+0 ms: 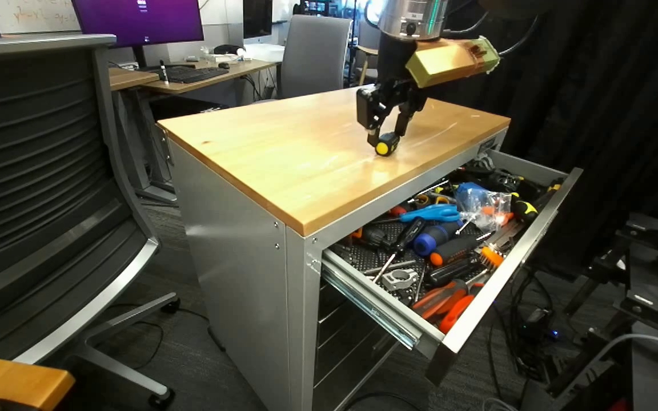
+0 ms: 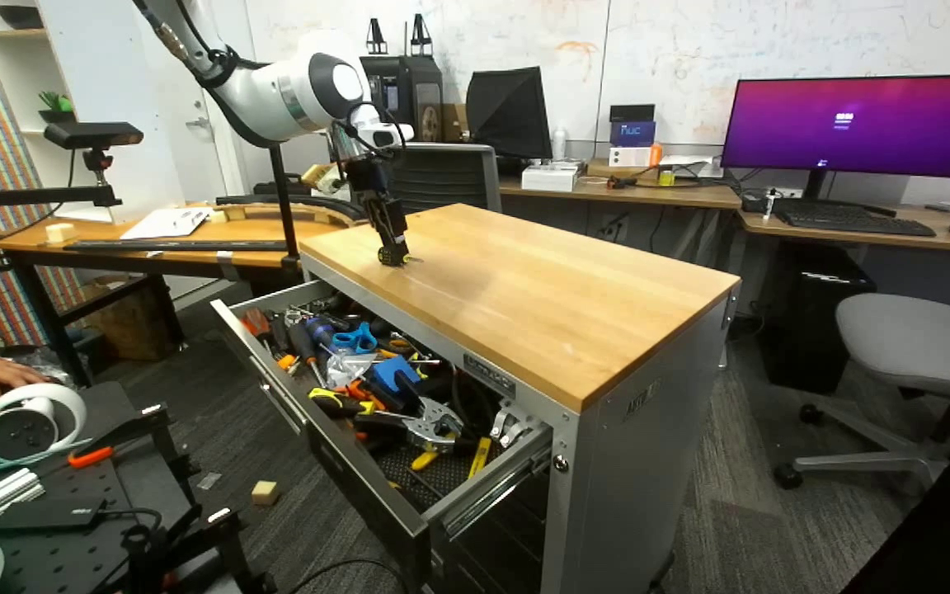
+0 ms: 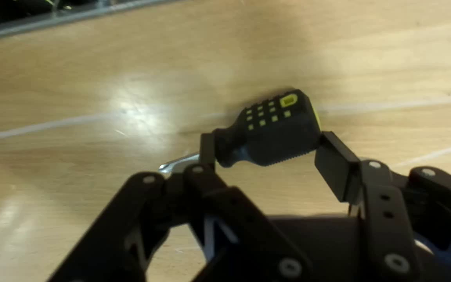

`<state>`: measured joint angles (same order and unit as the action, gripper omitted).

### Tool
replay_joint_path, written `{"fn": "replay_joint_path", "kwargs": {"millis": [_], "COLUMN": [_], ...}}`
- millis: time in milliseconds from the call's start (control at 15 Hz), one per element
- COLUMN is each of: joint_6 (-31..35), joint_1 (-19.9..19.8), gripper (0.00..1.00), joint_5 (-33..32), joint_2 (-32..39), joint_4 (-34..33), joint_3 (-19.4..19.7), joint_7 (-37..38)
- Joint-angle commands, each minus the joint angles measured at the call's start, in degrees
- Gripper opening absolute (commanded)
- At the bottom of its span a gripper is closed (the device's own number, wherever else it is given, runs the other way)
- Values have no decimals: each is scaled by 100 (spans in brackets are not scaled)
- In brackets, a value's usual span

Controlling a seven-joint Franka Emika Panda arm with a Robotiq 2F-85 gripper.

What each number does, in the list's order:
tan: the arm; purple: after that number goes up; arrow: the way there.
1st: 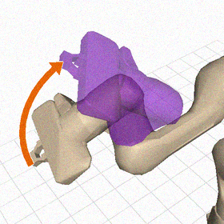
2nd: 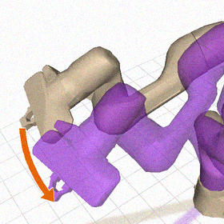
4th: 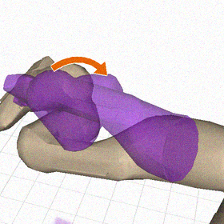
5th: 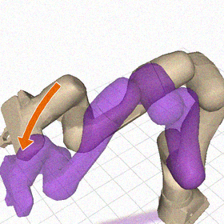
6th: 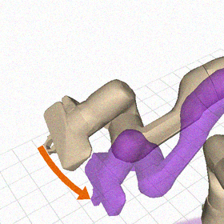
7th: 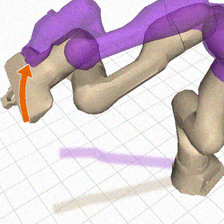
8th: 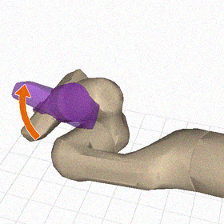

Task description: Put the screwdriver in the open drawer and then close the drawer

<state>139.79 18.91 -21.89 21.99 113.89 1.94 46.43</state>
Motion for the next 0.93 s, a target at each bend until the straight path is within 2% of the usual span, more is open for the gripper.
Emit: {"fn": "replay_joint_path", "kwargs": {"millis": [0,200,467,533,600,667,800,867], "joint_6": [-575,-789,-757,-756,-739,-742,-820,-907], "joint_1": [64,-16,-94,-112,-141,-159,-198,-251], "gripper": [39,39,39,43,89,89,99,100], "joint_5": [-334,-423,-429,-421,-364,-341,-354,-257], "joint_2": [-663,-911,-1180,-1238,-1287,-1334,-1469,-1563], "joint_4": [713,1055,1443,1544,1632,1713,1886,1993], "joint_3": [16,-151,-331,-359,-395,-424,-462,-487], "joint_7": [172,154,76,73,29,15,-17,-136]}}
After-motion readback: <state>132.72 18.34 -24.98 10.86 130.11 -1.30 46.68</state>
